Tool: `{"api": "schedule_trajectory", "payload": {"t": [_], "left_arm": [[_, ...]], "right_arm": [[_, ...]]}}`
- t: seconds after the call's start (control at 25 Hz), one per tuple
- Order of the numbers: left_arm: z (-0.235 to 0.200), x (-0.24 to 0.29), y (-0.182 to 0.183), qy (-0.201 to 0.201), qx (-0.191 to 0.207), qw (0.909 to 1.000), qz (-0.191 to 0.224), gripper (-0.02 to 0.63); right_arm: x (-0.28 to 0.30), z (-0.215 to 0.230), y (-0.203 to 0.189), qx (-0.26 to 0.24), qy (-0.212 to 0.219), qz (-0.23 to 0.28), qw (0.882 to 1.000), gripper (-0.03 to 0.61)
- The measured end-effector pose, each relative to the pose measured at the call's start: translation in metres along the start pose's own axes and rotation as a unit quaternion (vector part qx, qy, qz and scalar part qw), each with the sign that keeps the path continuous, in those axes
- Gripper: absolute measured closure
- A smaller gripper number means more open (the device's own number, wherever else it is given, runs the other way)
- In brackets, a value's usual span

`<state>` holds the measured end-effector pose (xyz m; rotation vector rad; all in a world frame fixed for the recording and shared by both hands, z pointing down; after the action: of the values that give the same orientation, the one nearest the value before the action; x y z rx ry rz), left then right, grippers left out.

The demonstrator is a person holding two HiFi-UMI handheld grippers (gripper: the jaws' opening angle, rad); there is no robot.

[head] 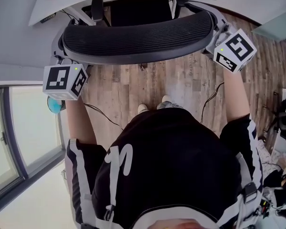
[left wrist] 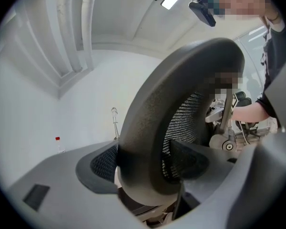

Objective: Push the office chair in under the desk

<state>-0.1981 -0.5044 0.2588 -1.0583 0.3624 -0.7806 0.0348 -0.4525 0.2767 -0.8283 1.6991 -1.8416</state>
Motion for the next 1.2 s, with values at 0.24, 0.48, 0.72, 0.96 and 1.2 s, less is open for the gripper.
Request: {"api": "schedule_trajectory", "payload": {"t": [0.24,0.48,0.72,0.96,1.2], "left_arm": [[-0.005,-0.003,-0.004,-0.012,0.004,0.9998,0.013,0.288],[-0.019,-0.008,-0.012,-0.020,0.011,0.9992,0.032,0.288],[-0.023,-0.013,-0.015,-0.036,0.012,0.9983,0.045,0.288],[-0.024,-0.026,-0.018,-0.019,0.001,0.9978,0.064,0.282],[-0.022,-0.041,-0.021,0.018,-0.022,0.9963,0.081,0.282]], "right_arm": [[0.001,-0.008,0.000,-0.008,-0.038,0.002,0.999,0.327],[0.013,-0.019,0.000,-0.006,-0.060,0.008,0.998,0.327],[0.012,-0.025,-0.003,0.001,-0.092,0.026,0.995,0.316],[0.005,-0.033,-0.005,0.004,-0.137,0.051,0.989,0.294],[-0.003,-0.042,-0.007,0.012,-0.175,0.075,0.982,0.275]]}}
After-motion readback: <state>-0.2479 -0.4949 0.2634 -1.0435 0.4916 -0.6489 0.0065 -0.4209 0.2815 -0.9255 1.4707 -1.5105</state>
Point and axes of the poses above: the fingertips, and each gripper's own axes: x forward along the fingers, z to its right, y out of its top, the point moved 1 cm from there along -x, backward along the fingers, and after that the axes turned 13 degrees about x, right-handed, at the moved point
